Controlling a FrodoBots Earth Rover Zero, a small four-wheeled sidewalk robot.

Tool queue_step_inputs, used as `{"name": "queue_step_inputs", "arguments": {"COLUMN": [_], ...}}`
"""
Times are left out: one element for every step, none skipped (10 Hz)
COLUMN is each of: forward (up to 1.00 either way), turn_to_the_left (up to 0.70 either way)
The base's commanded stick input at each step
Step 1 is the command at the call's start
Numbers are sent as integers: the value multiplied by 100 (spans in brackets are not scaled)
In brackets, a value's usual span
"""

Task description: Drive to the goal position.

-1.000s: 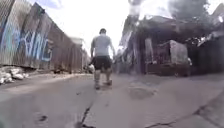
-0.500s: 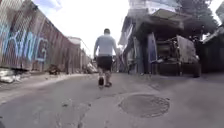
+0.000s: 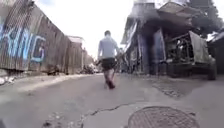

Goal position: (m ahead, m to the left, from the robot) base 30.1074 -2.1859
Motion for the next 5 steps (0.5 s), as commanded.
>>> {"name": "queue_step_inputs", "arguments": {"forward": [100, 100, 100, 100, 100], "turn_to_the_left": [0, 0, 0, 0, 0]}}
